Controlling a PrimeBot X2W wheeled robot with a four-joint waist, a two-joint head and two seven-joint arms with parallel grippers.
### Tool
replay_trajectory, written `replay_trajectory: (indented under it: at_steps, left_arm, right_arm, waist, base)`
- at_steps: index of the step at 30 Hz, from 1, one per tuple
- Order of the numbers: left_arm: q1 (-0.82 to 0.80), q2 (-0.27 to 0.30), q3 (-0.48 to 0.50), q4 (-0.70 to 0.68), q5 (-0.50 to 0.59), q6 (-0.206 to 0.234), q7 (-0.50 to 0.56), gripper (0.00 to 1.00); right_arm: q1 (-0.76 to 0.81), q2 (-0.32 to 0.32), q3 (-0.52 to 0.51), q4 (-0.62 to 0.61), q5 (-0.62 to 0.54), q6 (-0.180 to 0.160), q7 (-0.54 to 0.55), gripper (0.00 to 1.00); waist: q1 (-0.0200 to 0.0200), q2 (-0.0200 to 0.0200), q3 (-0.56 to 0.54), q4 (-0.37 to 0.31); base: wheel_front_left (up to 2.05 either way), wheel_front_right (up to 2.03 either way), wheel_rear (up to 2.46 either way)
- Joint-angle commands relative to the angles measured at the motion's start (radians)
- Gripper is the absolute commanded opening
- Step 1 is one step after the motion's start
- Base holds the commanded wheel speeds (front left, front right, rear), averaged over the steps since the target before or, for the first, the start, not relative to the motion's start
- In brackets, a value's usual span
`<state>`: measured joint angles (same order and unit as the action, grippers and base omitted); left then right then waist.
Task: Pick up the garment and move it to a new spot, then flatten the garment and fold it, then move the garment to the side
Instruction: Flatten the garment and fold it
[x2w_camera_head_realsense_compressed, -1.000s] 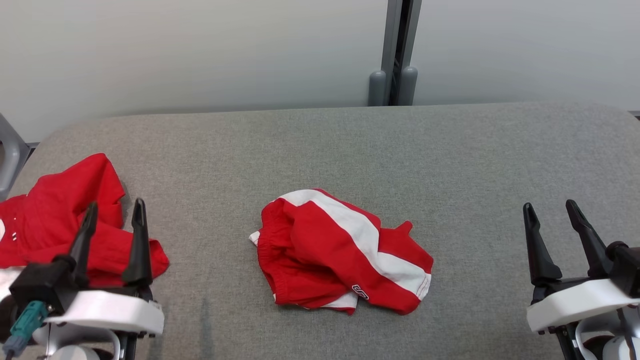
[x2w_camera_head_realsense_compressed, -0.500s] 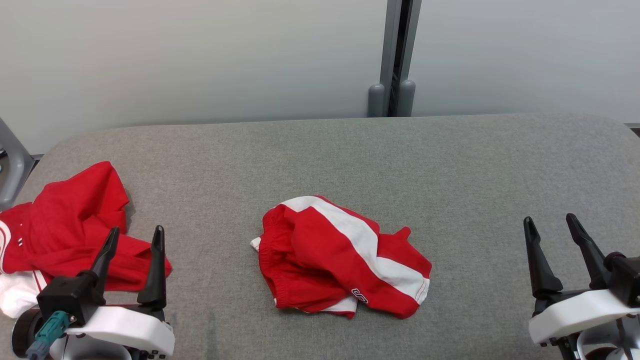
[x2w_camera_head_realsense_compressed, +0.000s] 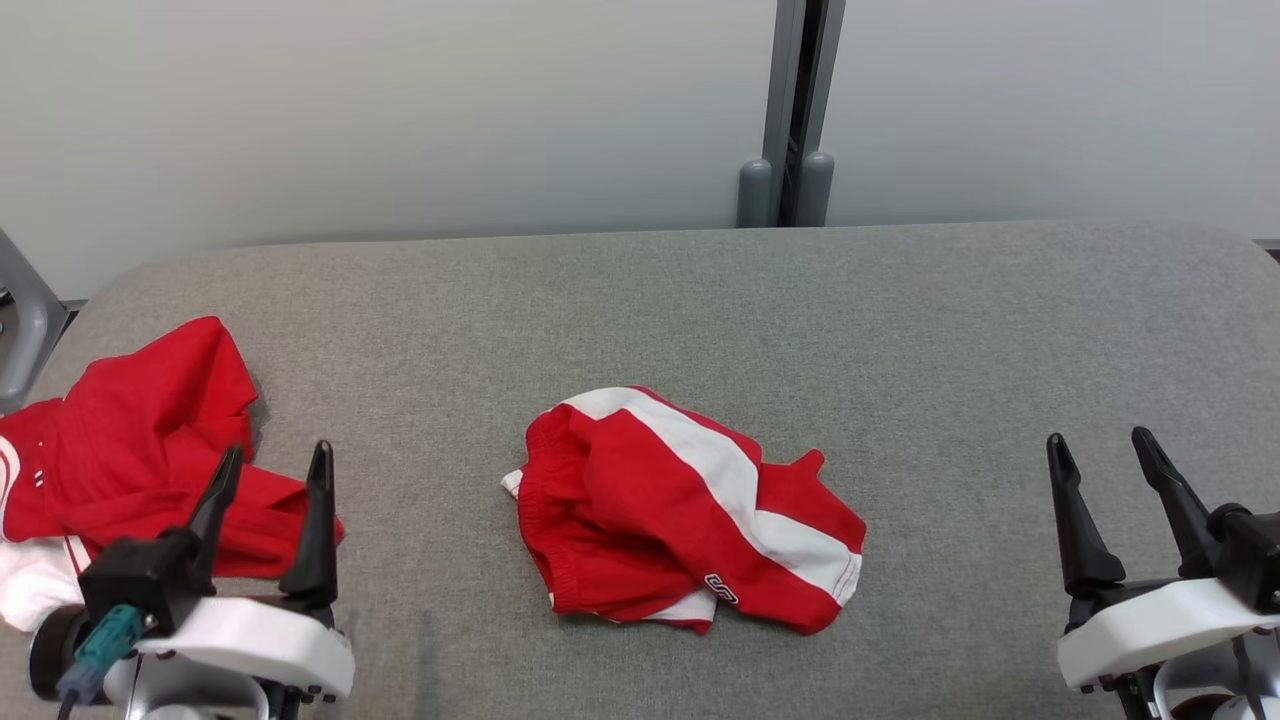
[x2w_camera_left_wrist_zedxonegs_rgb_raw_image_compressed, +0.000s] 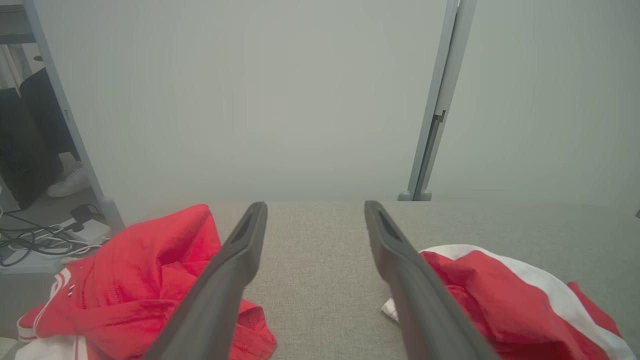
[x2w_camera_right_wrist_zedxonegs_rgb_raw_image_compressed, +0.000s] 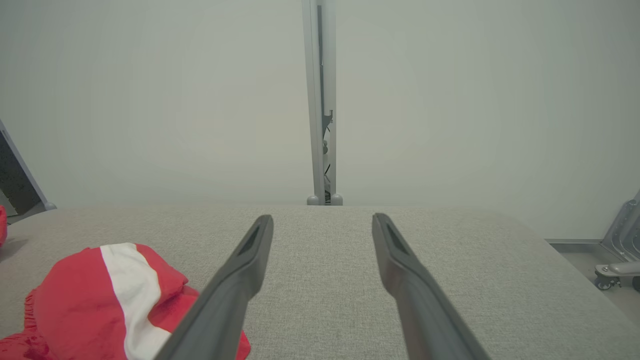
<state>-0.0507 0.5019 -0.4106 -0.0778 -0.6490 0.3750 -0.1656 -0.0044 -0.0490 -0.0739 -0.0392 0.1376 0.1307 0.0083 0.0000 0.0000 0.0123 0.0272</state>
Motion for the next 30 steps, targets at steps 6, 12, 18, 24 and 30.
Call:
replay_trajectory:
  at_steps: [6,12,18,24,30]
  left_arm:
    - [-0.176,-0.040,-0.052,0.047,-0.046,-0.095,0.093,1.00]
    - [-0.362,-0.091,-0.096,0.211,-0.132,-0.218,0.233,1.00]
    - [-0.558,-0.145,-0.120,0.467,-0.215,-0.332,0.381,1.00]
    - [-0.686,-0.174,-0.122,0.721,-0.273,-0.403,0.489,1.00]
    - [-0.731,-0.204,-0.143,0.893,-0.319,-0.456,0.595,1.00]
  right_arm:
    - [-0.027,-0.004,0.015,-0.014,0.003,0.000,0.005,1.00]
    - [-0.059,-0.004,0.048,-0.008,0.012,0.000,0.005,1.00]
    - [-0.100,-0.004,0.085,0.018,0.023,0.000,-0.017,1.00]
    - [-0.131,-0.004,0.100,0.053,0.040,0.000,-0.040,1.00]
    - [-0.146,-0.004,0.096,0.083,0.046,0.000,-0.048,1.00]
  waist:
    - [0.0000,0.0000,0.047,-0.010]
    - [0.0000,0.0000,0.108,-0.053]
    - [0.0000,0.0000,0.186,-0.122]
    - [0.0000,0.0000,0.247,-0.171]
    - [0.0000,0.0000,0.265,-0.182]
  base:
    - [0.00,0.00,0.00]
    - [0.00,0.00,0.00]
    - [0.00,0.00,0.00]
    - [0.00,0.00,0.00]
    - [0.00,0.00,0.00]
